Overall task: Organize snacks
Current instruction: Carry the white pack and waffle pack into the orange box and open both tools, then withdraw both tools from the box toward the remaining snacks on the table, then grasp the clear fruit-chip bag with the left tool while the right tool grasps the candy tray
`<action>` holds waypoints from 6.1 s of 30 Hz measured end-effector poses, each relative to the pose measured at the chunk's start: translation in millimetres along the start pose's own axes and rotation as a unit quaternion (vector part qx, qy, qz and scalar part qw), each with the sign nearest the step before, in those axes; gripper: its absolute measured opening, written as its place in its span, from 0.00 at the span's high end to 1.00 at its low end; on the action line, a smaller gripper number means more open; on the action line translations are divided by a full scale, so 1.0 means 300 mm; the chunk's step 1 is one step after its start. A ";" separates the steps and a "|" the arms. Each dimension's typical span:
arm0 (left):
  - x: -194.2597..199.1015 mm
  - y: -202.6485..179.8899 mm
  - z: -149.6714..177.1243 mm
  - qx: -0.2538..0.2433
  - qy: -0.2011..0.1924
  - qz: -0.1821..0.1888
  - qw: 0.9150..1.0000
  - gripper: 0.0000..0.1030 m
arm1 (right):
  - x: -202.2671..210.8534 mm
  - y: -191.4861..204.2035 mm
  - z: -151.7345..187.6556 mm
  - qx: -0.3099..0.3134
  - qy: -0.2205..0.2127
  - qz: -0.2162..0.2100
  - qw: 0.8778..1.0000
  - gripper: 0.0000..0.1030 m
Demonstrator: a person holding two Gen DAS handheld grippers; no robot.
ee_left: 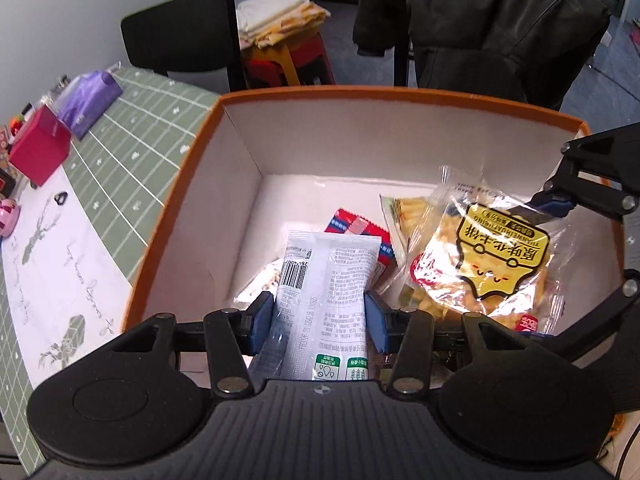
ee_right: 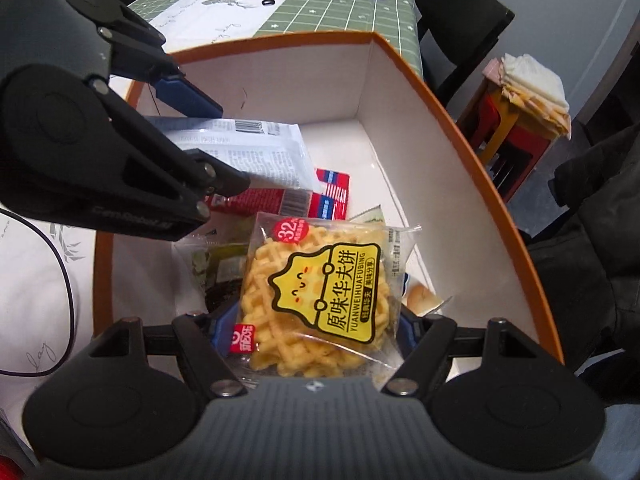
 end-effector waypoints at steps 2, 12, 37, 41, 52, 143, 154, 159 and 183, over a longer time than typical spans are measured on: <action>-0.023 0.002 0.005 0.002 0.011 0.002 1.000 0.46 | -0.011 -0.001 -0.004 -0.001 0.002 -0.003 1.000 0.30; -0.080 -0.007 0.026 -0.006 0.035 0.002 0.999 0.27 | -0.045 0.006 0.006 -0.002 0.014 -0.010 1.000 0.25; 0.292 0.022 0.150 0.047 -0.077 -0.033 0.995 0.23 | 0.237 0.091 -0.062 -0.013 -0.128 0.008 0.992 0.06; 0.355 0.046 0.220 0.071 -0.090 -0.053 0.992 0.23 | 0.274 0.164 -0.074 -0.002 -0.153 -0.003 0.988 0.06; 0.458 0.160 0.432 0.133 -0.096 -0.079 0.983 0.23 | 0.295 0.365 -0.112 0.007 -0.172 -0.070 0.983 0.06; 0.290 0.361 0.901 0.393 -0.204 -0.086 0.892 0.49 | -0.155 0.800 -0.086 -0.056 -0.239 0.032 0.969 0.58; 0.341 0.186 0.989 0.381 -0.188 -0.072 0.902 0.49 | 0.010 0.790 0.171 -0.007 -0.211 -0.013 0.977 0.57; 0.347 0.134 1.009 0.371 -0.187 -0.081 0.906 0.47 | 0.052 0.790 0.222 0.001 -0.203 -0.016 0.979 0.56; 0.291 0.137 1.012 0.346 -0.208 -0.105 0.909 0.34 | -0.040 0.797 0.133 -0.046 -0.170 -0.011 0.984 0.42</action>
Point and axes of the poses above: each gripper's, at about its wrist camera, not at the fingertips, and x roughly against the way its jaws point, y to its left, z to its underside, the point moved 1 cm from there along -x, roughly the way its jaws point, and after that the axes turned 11 degrees about z, right-handed, at the moved point
